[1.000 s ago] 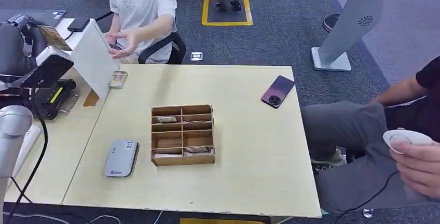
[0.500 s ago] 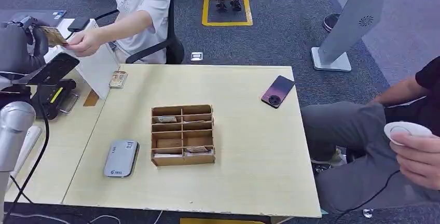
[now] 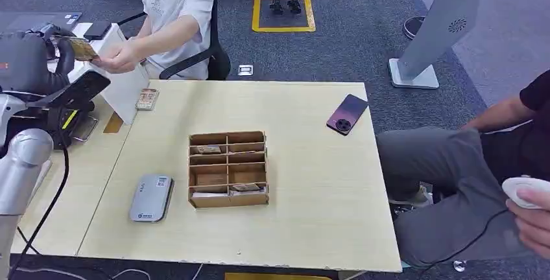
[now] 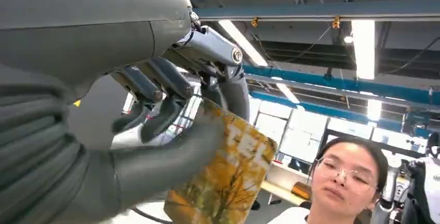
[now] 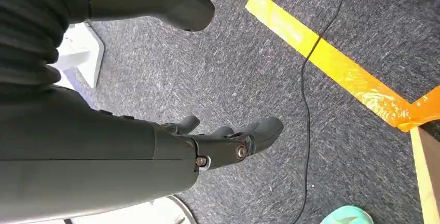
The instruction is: Pass the card to the sensor for recognition and then transmit it.
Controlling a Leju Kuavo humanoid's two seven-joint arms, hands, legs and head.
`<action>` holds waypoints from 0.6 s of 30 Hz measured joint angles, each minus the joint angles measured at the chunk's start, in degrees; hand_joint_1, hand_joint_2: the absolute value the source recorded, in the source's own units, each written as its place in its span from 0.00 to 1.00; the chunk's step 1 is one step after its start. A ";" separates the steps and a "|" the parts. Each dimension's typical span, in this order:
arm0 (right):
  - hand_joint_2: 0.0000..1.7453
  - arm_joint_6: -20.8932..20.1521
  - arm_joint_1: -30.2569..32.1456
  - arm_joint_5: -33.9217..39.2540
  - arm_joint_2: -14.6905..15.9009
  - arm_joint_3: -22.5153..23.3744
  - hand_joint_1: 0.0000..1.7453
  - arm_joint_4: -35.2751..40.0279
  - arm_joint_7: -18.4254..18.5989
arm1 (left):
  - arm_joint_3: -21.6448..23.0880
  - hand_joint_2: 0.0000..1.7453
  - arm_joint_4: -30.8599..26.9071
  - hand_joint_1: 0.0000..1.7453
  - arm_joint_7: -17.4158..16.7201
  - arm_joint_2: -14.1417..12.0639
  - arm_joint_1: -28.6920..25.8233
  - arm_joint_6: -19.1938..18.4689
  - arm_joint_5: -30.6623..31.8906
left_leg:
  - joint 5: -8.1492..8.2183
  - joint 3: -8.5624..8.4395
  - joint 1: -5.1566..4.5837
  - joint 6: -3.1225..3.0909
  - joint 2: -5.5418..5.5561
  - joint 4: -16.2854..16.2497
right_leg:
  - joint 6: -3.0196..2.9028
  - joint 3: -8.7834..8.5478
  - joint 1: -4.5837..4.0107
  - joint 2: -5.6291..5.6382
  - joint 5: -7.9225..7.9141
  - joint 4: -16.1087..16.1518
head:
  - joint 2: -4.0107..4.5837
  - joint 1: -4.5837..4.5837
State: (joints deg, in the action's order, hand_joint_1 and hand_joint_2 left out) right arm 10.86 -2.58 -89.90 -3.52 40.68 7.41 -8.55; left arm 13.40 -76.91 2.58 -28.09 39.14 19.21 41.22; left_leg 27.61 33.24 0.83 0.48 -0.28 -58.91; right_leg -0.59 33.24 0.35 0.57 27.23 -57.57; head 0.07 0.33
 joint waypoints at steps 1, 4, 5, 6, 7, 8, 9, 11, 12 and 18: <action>1.00 0.02 0.00 0.00 0.00 0.00 0.00 0.00 0.00 | 0.02 1.00 0.00 0.20 0.19 0.04 -0.01 0.37 0.00 | 0.00 0.00 0.00 0.00 0.01 0.00 | 0.00 0.00 0.00 -0.01 0.00 0.00 | 0.00 -0.02; 1.00 0.00 0.00 0.02 0.00 0.00 0.00 0.00 0.00 | 0.09 1.00 0.00 0.20 0.50 0.07 -0.11 0.92 0.02 | 0.00 0.00 0.00 0.00 0.02 0.00 | 0.00 0.00 0.00 -0.02 0.00 0.00 | 0.00 -0.02; 1.00 0.02 0.00 0.02 0.00 0.00 0.00 0.00 0.00 | 0.11 1.00 0.00 0.20 0.50 0.07 -0.14 1.00 0.02 | 0.00 0.00 0.00 0.00 0.02 0.00 | 0.00 0.00 0.00 -0.02 0.00 0.00 | 0.00 -0.02; 1.00 0.00 0.01 0.02 0.00 0.00 0.00 0.00 0.00 | 0.13 1.00 0.00 0.20 0.50 0.07 -0.15 1.03 0.00 | 0.00 0.00 0.00 0.00 0.02 0.00 | 0.00 0.00 0.00 -0.02 0.00 0.00 | 0.00 0.00; 1.00 0.02 0.01 0.02 0.00 0.00 0.00 0.00 0.00 | 0.15 1.00 0.00 0.20 0.50 0.07 -0.16 1.03 0.02 | -0.01 0.00 0.00 0.00 0.02 0.00 | 0.00 0.00 0.00 -0.02 0.00 0.00 | 0.00 -0.02; 1.00 0.02 0.01 0.02 0.00 0.00 0.00 0.00 0.00 | 0.17 1.00 0.00 0.20 0.50 0.07 -0.17 1.03 0.02 | -0.01 -0.01 0.00 0.01 0.02 0.00 | 0.00 -0.01 0.00 -0.02 0.00 0.00 | 0.00 -0.02; 1.00 0.00 0.01 0.02 0.00 0.00 0.00 0.00 0.00 | 0.17 1.00 0.00 0.20 0.50 0.07 -0.18 1.03 0.02 | -0.01 -0.01 0.00 0.01 0.02 0.00 | 0.00 -0.01 0.00 -0.02 -0.01 0.00 | 0.00 -0.02; 1.00 0.00 0.01 0.02 0.00 0.00 0.00 0.00 0.00 | 0.17 1.00 0.00 0.02 0.50 0.07 -0.19 1.03 0.02 | -0.01 -0.01 0.00 0.00 0.02 0.00 | 0.00 -0.01 0.00 -0.02 -0.01 0.00 | 0.00 -0.02; 1.00 0.00 0.01 0.02 0.00 0.00 0.00 0.00 0.00 | 0.20 1.00 0.00 0.00 0.50 0.07 -0.20 1.03 0.00 | -0.01 -0.01 0.00 0.00 0.02 0.00 | 0.00 -0.01 0.00 -0.02 -0.01 0.00 | 0.00 -0.02; 1.00 0.20 0.03 0.04 0.00 0.02 0.00 -0.02 -0.04 | 0.02 1.00 -0.31 0.00 2.47 -0.20 -1.84 4.64 -0.75 | -0.01 0.01 0.00 0.00 0.01 0.01 | 0.00 -0.04 0.00 -0.01 0.00 -0.01 | 0.00 0.00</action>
State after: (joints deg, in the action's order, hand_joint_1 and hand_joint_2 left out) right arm 11.06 -2.54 -89.85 -3.52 40.70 7.39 -8.59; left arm 13.42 -77.22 5.05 -28.28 37.30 23.85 40.48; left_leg 27.60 33.25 0.83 0.48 -0.27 -58.90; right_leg -0.60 33.20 0.36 0.56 27.23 -57.57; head 0.07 0.33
